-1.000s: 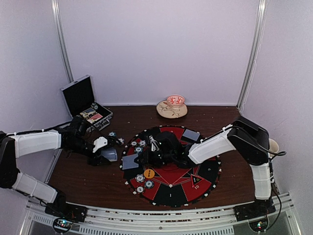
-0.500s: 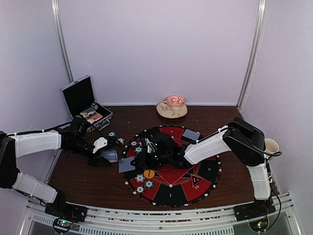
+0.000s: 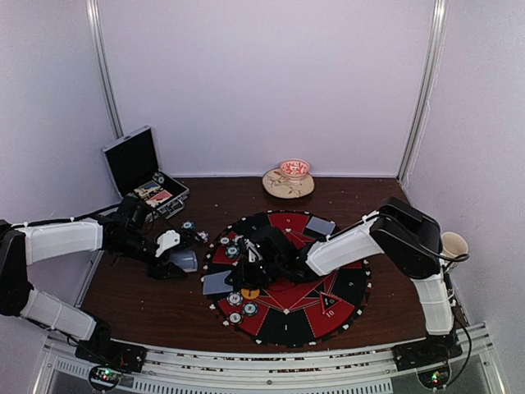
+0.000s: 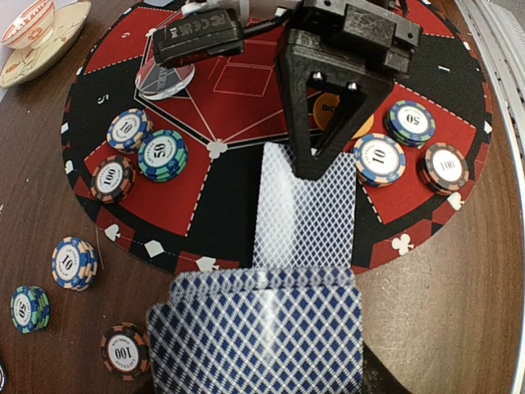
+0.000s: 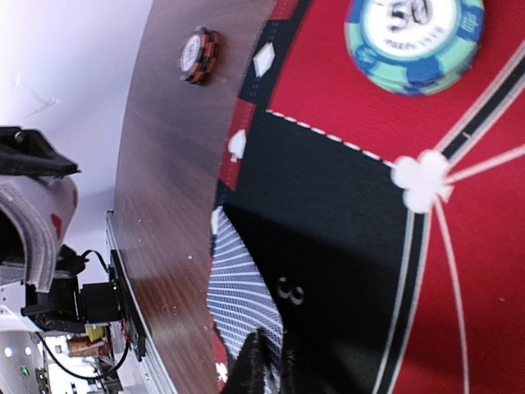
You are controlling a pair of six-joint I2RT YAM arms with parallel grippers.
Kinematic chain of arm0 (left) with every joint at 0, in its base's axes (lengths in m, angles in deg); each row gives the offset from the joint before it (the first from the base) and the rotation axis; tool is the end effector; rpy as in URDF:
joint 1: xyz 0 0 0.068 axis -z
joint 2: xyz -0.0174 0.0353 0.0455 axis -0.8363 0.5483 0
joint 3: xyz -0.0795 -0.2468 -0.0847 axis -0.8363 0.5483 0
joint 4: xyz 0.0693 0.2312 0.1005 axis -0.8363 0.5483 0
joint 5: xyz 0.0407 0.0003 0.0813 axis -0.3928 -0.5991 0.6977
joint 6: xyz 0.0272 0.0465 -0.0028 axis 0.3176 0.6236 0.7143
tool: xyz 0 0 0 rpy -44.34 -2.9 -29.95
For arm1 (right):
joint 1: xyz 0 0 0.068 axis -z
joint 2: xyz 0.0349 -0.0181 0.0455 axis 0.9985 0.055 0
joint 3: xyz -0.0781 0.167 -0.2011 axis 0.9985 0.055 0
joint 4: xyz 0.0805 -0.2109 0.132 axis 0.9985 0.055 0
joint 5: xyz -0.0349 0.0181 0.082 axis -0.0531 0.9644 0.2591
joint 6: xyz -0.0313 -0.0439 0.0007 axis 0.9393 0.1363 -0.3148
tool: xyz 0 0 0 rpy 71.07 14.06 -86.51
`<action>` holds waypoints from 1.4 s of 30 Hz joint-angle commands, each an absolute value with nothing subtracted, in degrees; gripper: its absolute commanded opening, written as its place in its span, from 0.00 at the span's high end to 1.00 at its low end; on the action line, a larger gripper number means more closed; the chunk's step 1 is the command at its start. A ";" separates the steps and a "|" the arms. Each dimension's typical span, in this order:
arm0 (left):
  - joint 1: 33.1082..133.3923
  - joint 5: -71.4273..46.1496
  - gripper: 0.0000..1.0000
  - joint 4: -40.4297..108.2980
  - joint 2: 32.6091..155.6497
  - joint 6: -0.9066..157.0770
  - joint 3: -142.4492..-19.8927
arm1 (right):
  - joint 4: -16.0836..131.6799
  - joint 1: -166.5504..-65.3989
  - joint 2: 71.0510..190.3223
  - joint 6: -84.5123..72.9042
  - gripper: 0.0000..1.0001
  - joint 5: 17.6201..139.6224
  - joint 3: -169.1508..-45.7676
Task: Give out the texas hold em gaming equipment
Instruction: Distribute the poker card in the big blind area, then pick up the poker card from the face-down deck piles.
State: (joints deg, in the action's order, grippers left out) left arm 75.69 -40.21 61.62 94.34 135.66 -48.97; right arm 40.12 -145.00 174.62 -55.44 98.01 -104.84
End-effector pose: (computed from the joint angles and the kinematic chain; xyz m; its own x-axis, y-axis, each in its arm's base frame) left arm 0.2184 -0.0970 0.1850 -0.1950 0.6834 -0.7035 0.9643 0.2646 -0.0103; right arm 0.2271 0.3962 0.1131 -0.9614 -0.1408 -0.2364 -0.2752 0.4901 0.8271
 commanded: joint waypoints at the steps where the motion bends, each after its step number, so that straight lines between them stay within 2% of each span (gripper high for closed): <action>1: 75.36 -41.93 0.48 61.31 93.17 136.42 -48.64 | 43.78 -145.05 173.44 -52.94 0.86 94.69 -106.09; 8: 75.40 -42.08 0.48 61.26 93.45 136.37 -48.64 | 46.19 -144.91 171.81 -51.32 0.69 92.58 -106.45; 19: 75.34 -42.29 0.48 61.27 93.30 136.39 -48.55 | 50.32 -144.79 164.66 -47.91 0.56 84.93 -105.50; 25: 75.37 -42.59 0.48 61.39 93.01 136.42 -48.55 | 43.17 -145.44 162.80 -48.82 0.48 88.34 -103.64; 34: 75.38 -42.83 0.47 61.54 92.55 136.50 -48.42 | 32.13 -147.91 170.64 -54.25 0.43 95.77 -108.46; 42: 75.38 -43.05 0.48 61.61 92.47 136.60 -48.38 | 28.41 -148.80 176.14 -57.87 0.40 98.49 -113.55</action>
State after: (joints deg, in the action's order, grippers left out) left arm 75.69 -41.22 61.75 93.59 135.68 -48.75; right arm 32.56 -148.34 174.27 -55.41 96.30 -110.24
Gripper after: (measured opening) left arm 0.525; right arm 0.595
